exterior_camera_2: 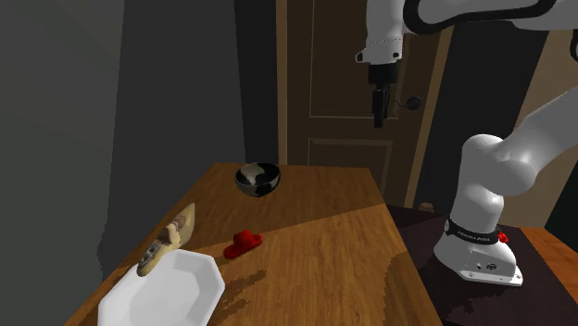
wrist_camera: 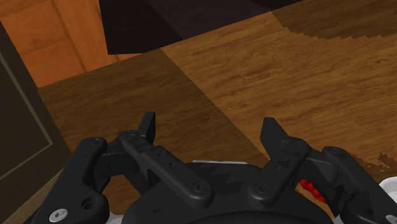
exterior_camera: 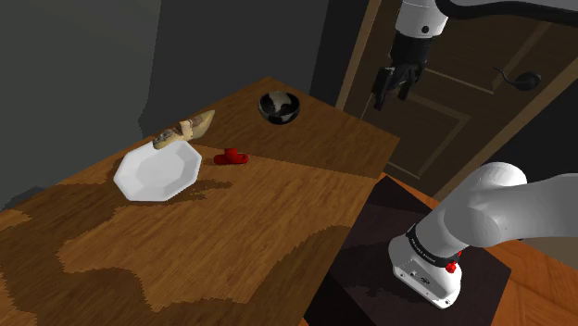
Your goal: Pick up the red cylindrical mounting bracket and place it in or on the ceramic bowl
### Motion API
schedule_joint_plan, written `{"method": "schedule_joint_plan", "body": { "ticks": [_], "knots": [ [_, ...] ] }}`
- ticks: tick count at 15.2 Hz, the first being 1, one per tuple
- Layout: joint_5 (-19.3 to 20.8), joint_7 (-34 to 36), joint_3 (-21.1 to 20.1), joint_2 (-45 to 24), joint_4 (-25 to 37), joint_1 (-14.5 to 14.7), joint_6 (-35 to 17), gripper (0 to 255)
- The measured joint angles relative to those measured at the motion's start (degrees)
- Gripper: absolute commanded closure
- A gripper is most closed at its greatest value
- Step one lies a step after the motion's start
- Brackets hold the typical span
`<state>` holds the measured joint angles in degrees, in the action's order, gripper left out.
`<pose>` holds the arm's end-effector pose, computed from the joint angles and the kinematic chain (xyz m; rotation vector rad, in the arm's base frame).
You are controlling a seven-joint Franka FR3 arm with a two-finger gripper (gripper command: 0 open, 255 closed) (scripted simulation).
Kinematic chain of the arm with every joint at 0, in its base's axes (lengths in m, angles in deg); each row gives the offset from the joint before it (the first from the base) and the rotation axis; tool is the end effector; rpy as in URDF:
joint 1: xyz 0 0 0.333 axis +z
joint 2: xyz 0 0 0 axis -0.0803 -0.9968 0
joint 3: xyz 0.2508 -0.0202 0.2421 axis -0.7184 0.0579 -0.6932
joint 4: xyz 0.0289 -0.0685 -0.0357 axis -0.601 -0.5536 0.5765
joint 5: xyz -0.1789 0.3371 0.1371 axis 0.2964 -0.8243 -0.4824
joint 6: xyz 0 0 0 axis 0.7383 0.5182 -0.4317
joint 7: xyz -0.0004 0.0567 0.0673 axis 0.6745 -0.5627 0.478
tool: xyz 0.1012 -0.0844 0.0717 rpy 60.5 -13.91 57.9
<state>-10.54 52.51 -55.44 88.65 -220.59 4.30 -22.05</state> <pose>0.2967 0.0105 0.5542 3.0784 -0.1753 -0.1535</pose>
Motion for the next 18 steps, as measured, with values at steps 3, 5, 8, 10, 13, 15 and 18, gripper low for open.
{"method": "schedule_joint_plan", "body": {
  "ticks": [3,5,8,10,13,15,18],
  "knots": [
    [-0.94,1.84,-1.17,-1.19,-0.43,0.18,-1.76,0],
    [-2.32,4.63,-3.00,-3.13,-0.97,0.50,-4.49,0],
    [-4.16,8.96,-5.71,-6.35,-1.87,0.86,-9.16,0],
    [-5.23,11.92,-7.60,-8.79,-1.65,1.11,-11.79,0],
    [-6.32,16.49,-10.50,-14.23,-0.44,1.24,-16.61,0],
    [-6.71,19.56,-12.33,-17.48,0.81,1.33,-19.07,0],
    [-6.51,24.02,-14.73,-23.10,3.19,1.20,-22.89,0]
  ]
}}
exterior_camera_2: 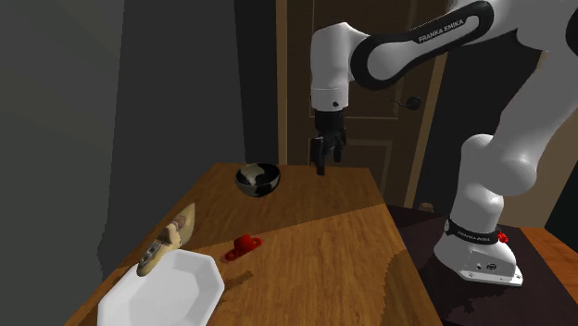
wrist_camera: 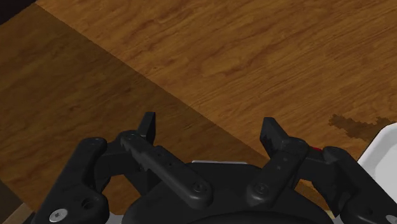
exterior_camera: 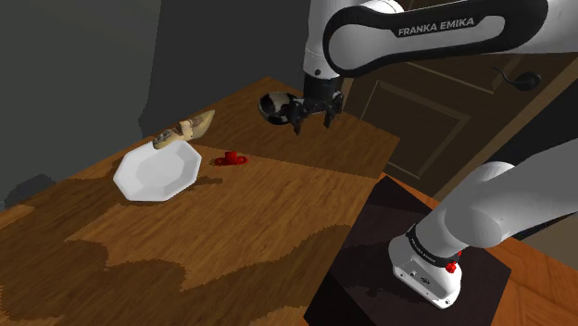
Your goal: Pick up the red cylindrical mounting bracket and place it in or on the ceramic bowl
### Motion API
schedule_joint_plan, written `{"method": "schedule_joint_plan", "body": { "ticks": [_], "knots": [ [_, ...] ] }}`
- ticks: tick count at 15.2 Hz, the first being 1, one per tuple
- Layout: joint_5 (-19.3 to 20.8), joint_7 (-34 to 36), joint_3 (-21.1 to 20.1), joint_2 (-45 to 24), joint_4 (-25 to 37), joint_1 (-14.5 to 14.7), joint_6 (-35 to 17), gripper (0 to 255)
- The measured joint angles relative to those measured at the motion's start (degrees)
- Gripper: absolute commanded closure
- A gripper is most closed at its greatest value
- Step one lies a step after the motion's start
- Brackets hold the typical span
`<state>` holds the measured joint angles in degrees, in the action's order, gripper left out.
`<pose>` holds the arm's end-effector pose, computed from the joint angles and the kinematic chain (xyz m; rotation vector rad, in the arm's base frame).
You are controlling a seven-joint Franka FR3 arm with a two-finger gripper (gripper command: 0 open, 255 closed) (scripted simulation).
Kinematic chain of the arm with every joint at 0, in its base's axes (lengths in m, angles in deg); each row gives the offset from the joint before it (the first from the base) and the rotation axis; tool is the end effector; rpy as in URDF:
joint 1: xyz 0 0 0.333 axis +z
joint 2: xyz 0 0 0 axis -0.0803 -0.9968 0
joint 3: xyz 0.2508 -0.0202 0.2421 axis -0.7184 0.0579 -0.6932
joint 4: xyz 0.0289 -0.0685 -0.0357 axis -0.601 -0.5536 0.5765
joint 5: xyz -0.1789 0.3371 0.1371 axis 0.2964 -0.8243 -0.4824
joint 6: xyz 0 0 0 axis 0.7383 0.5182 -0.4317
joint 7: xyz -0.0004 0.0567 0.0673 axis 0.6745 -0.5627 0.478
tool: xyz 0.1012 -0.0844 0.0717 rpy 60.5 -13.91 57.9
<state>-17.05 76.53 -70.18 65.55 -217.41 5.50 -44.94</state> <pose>0.4164 0.1514 0.4544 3.0719 -0.4577 -0.0836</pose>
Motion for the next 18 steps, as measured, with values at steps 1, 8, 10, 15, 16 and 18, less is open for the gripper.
{"method": "schedule_joint_plan", "body": {
  "ticks": [1,8,10,15,16,18],
  "knots": [
    [0.21,1.50,-0.72,-1.78,0.94,-0.04,-1.04,0],
    [4.44,13.07,-5.07,-16.75,9.14,0.21,-8.61,0],
    [6.71,16.67,-5.74,-21.99,12.93,0.70,-10.02,0],
    [11.82,24.59,-5.82,-33.09,21.76,3.06,-12.15,0],
    [12.96,26.12,-5.58,-35.76,24.56,3.80,-11.98,0],
    [14.75,28.70,-4.99,-40.20,28.81,5.19,-12.21,0]
  ]
}}
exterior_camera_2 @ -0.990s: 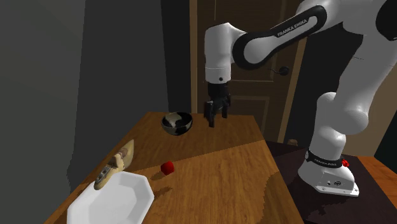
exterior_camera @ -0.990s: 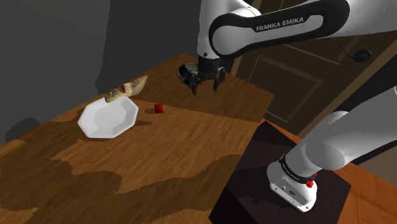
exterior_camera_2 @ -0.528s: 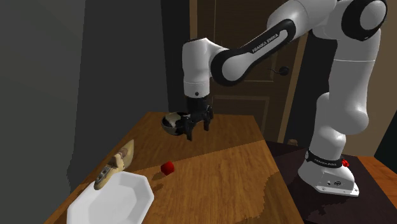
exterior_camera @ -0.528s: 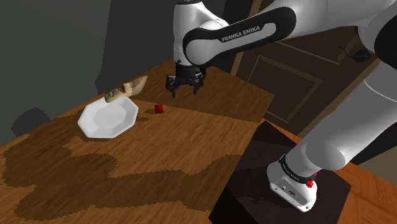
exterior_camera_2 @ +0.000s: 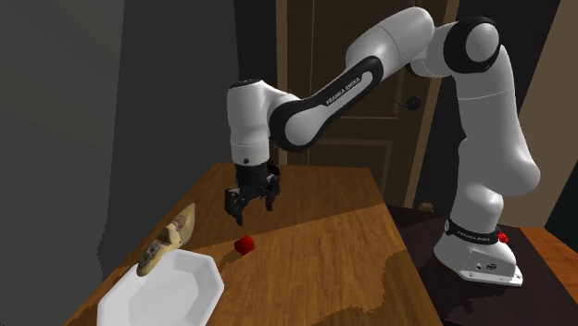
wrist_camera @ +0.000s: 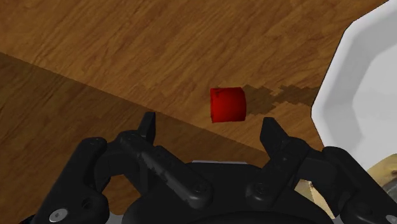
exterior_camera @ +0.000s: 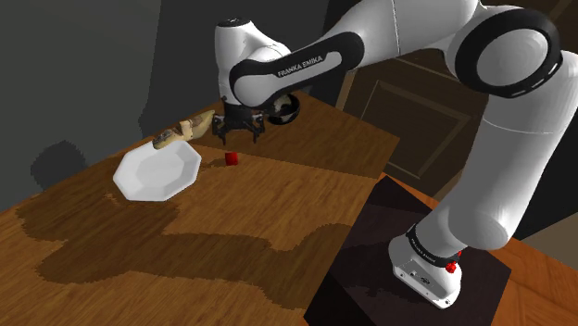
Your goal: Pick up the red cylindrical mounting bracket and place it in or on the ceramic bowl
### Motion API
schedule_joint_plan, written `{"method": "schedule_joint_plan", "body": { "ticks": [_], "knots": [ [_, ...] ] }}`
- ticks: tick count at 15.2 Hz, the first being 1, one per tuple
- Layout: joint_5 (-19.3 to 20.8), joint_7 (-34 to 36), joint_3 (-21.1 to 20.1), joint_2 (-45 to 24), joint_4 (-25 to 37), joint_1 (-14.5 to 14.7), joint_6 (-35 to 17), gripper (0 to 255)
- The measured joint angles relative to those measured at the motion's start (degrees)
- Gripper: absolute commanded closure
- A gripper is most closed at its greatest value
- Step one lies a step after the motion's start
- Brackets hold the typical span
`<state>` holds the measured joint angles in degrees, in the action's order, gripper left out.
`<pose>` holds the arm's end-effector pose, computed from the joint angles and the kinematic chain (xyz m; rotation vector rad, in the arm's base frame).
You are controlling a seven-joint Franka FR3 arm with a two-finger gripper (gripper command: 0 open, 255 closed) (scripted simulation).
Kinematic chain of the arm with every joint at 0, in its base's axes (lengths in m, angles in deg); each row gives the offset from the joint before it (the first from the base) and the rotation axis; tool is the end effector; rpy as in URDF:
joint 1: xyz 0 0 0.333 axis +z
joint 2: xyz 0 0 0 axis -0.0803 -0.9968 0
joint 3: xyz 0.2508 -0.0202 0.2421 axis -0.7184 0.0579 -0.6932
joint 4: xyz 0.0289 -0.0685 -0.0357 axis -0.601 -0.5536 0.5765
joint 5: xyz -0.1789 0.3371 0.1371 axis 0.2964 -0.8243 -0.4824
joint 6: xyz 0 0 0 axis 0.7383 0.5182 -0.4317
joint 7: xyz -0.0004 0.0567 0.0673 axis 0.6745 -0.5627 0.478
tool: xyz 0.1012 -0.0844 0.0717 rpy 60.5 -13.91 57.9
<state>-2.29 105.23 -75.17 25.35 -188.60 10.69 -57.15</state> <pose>0.5957 0.2851 0.3414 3.0352 -0.7784 -0.0023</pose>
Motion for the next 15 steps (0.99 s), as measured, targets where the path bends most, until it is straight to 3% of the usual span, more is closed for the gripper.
{"method": "schedule_joint_plan", "body": {
  "ticks": [4,15],
  "knots": [
    [2.43,3.27,1.22,-6.91,6.66,2.27,-0.37,0],
    [3.65,4.16,1.98,-9.86,6.17,2.83,-3.75,0]
  ]
}}
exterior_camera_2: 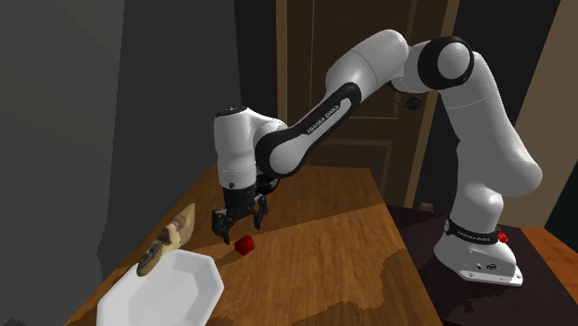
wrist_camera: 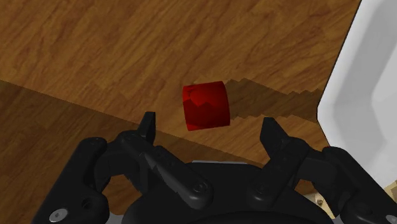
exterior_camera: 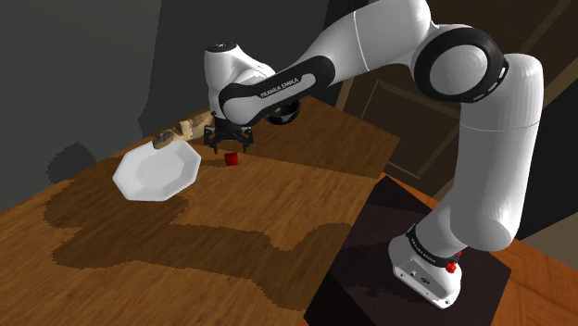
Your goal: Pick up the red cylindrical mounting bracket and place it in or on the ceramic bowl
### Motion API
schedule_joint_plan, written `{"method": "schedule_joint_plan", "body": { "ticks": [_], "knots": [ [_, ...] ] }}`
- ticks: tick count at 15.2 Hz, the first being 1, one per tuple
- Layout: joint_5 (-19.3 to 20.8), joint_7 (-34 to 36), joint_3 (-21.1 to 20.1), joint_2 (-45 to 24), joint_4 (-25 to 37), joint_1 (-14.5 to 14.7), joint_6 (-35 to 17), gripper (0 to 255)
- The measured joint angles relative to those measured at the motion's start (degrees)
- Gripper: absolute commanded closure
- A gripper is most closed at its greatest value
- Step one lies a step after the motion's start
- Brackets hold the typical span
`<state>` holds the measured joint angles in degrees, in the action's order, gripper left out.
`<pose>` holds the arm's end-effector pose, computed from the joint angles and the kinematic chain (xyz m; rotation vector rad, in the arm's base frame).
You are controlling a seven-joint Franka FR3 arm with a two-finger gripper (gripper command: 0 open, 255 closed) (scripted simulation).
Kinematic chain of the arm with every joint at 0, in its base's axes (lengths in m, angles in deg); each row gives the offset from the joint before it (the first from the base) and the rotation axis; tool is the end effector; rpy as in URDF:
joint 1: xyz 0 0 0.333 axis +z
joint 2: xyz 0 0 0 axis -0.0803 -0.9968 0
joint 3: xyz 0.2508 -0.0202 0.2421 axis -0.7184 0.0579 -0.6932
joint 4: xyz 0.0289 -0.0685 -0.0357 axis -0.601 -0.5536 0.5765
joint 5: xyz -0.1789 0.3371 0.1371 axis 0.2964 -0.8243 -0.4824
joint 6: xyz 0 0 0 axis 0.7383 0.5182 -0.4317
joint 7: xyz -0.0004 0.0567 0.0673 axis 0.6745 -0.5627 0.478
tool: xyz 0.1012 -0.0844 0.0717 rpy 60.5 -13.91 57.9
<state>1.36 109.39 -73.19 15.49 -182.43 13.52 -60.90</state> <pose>0.6303 0.3044 0.2819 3.0246 -0.8332 0.0131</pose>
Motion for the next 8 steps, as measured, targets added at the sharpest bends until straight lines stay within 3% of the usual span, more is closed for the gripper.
{"method": "schedule_joint_plan", "body": {
  "ticks": [2,3,8],
  "knots": [
    [0.00,0.00,0.00,0.00,0.00,0.00,0.00,0],
    [0.00,0.00,0.00,0.00,0.00,0.00,0.00,255],
    [-0.01,0.01,-0.04,0.11,0.16,0.03,-0.04,255]
  ]
}}
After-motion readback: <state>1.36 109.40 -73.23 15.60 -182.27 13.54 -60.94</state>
